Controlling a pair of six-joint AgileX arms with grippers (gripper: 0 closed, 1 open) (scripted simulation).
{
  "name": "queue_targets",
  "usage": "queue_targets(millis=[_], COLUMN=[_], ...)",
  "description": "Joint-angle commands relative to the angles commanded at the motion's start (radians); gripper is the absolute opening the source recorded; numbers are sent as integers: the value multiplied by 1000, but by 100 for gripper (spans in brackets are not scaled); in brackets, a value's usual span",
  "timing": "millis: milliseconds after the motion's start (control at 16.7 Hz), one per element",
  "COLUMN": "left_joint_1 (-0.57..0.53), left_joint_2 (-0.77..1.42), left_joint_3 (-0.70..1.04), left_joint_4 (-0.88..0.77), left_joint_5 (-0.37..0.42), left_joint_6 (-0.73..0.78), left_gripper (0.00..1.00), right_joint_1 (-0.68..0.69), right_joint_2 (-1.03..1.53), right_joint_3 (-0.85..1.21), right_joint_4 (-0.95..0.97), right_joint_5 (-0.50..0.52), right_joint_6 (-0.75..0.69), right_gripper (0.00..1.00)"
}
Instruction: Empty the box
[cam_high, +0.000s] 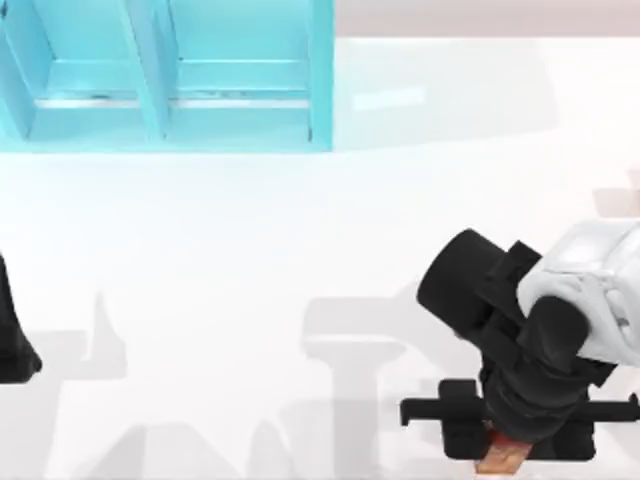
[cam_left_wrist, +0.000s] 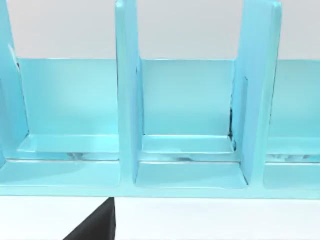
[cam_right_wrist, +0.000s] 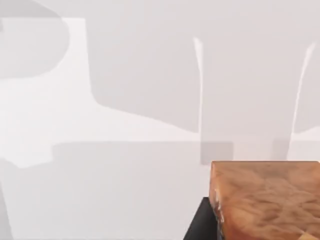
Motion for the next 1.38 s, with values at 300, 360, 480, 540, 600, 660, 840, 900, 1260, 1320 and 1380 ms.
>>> queue_targets(millis=[300,360,480,540,600,660,840,900,1260,1320,1380], left_joint_1=[0,0,0,0,0,0,0,0,0,0,0], left_joint_2=[0,0,0,0,0,0,0,0,0,0,0], left_joint_3=[0,0,0,0,0,0,0,0,0,0,0], left_joint_4=[0,0,0,0,0,0,0,0,0,0,0], left_joint_5=[0,0,0,0,0,0,0,0,0,0,0], left_joint_6=[0,0,0,0,0,0,0,0,0,0,0], left_gripper=[100,100,100,100,100,100,100,100,100,100,100], right_joint_1=[2,2,2,2,2,2,2,2,2,2,2], right_joint_2=[31,31,31,31,31,31,31,31,31,31,31], right_joint_3=[-42,-42,-42,-42,-42,-42,-42,-42,-42,-42,-42], right_joint_4=[74,74,74,74,74,74,74,74,74,74,74], right_joint_5=[0,0,0,0,0,0,0,0,0,0,0], right_joint_6=[1,1,1,1,1,1,1,1,1,1,1], right_gripper=[0,0,8,15,23,30,53,60,100,100,100])
